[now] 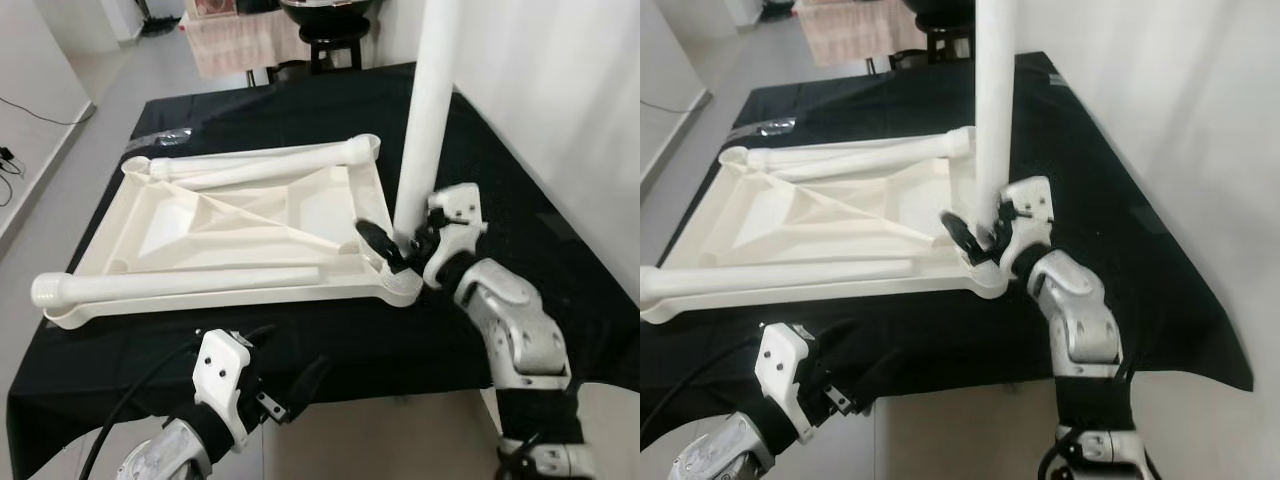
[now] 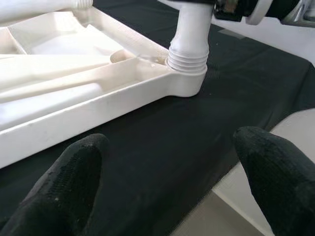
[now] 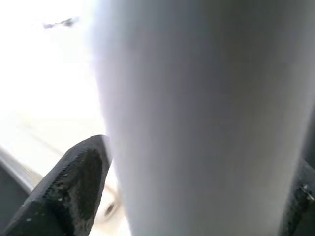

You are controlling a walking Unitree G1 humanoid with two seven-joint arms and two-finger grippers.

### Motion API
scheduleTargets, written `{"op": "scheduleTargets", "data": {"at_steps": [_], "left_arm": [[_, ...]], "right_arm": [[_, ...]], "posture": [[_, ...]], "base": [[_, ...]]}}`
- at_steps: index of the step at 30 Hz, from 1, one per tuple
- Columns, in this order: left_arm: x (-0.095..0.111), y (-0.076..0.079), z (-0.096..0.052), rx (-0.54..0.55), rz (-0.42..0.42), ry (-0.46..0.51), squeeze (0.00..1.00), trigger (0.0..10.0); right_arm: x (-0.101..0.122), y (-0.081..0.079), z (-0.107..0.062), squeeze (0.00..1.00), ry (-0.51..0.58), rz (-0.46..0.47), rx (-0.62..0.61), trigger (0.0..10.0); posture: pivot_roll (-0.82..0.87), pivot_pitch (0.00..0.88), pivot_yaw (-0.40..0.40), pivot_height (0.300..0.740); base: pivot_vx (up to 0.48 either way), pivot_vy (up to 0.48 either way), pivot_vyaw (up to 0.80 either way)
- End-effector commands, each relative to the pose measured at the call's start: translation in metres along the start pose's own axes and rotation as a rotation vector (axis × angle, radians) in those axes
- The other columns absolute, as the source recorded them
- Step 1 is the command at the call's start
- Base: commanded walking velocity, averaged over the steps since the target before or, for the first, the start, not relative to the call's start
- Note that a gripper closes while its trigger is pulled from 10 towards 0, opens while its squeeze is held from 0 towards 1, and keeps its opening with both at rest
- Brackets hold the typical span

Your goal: Building children table

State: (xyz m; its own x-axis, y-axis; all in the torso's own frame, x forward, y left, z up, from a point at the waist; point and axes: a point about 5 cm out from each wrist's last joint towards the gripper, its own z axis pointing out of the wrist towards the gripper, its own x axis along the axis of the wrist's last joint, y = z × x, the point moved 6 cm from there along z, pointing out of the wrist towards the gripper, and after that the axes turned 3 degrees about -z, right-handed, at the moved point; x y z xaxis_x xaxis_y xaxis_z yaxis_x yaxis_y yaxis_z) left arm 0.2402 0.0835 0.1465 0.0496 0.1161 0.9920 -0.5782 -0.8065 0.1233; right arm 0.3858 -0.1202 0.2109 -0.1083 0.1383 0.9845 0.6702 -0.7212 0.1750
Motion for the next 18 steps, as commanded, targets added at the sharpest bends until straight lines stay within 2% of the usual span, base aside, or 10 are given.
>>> {"op": "scheduleTargets", "data": {"at_steps": [1, 6, 7, 9, 10, 13, 14, 15, 18], "left_arm": [[-0.008, 0.002, 0.001, -0.006, -0.016, -0.017, 0.0, 10.0], [-0.009, 0.002, 0.003, -0.006, -0.013, -0.015, 0.0, 10.0], [-0.01, 0.002, 0.004, -0.005, -0.012, -0.013, 0.0, 10.0], [-0.01, 0.002, 0.004, -0.005, -0.012, -0.013, 0.0, 10.0], [-0.011, 0.002, 0.005, -0.003, -0.011, -0.011, 0.0, 10.0], [-0.012, 0.001, 0.006, -0.002, -0.01, -0.011, 0.0, 10.0], [-0.012, 0.001, 0.006, -0.001, -0.008, -0.011, 0.0, 6.2], [-0.013, 0.001, 0.007, -0.004, -0.006, -0.014, 0.0, 0.0], [-0.015, 0.001, 0.009, -0.005, -0.003, -0.015, 0.0, 0.0]], "right_arm": [[0.003, -0.009, 0.007, 0.0, -0.013, -0.049, 0.2, 10.0], [0.003, -0.003, 0.015, 0.0, -0.038, -0.055, 0.266, 10.0], [0.004, -0.004, 0.017, 0.0, -0.044, -0.039, 0.328, 3.2], [0.005, -0.004, 0.018, 0.0, -0.044, -0.033, 0.341, 3.2], [0.006, -0.002, 0.02, 0.0, -0.038, -0.002, 0.352, 0.0], [0.005, -0.002, 0.02, 0.0, -0.044, 0.002, 0.359, 0.0], [0.003, -0.002, 0.021, 0.0, -0.05, -0.001, 0.369, 0.0], [0.0, -0.002, 0.02, 0.0, -0.057, -0.007, 0.375, 0.0], [-0.008, 0.0, 0.017, 0.0, -0.073, -0.016, 0.376, 0.0]], "posture": [[0.06, 0.112, 0.054, 0.74], [0.08, 0.105, 0.043, 0.74], [0.08, 0.101, 0.04, 0.74], [0.08, 0.101, 0.04, 0.74], [0.08, 0.098, 0.038, 0.74], [0.09, 0.093, 0.037, 0.74], [0.09, 0.092, 0.036, 0.74], [0.08, 0.086, 0.037, 0.74], [0.08, 0.082, 0.039, 0.74]], "base": [[0.0, 0.0, 0.0], [0.0, 0.0, 0.0], [0.0, 0.0, 0.0], [0.0, 0.0, 0.0], [0.0, 0.0, 0.0], [0.0, 0.0, 0.0], [0.0, 0.0, 0.0], [0.0, 0.0, 0.0], [0.0, 0.0, 0.0]]}}
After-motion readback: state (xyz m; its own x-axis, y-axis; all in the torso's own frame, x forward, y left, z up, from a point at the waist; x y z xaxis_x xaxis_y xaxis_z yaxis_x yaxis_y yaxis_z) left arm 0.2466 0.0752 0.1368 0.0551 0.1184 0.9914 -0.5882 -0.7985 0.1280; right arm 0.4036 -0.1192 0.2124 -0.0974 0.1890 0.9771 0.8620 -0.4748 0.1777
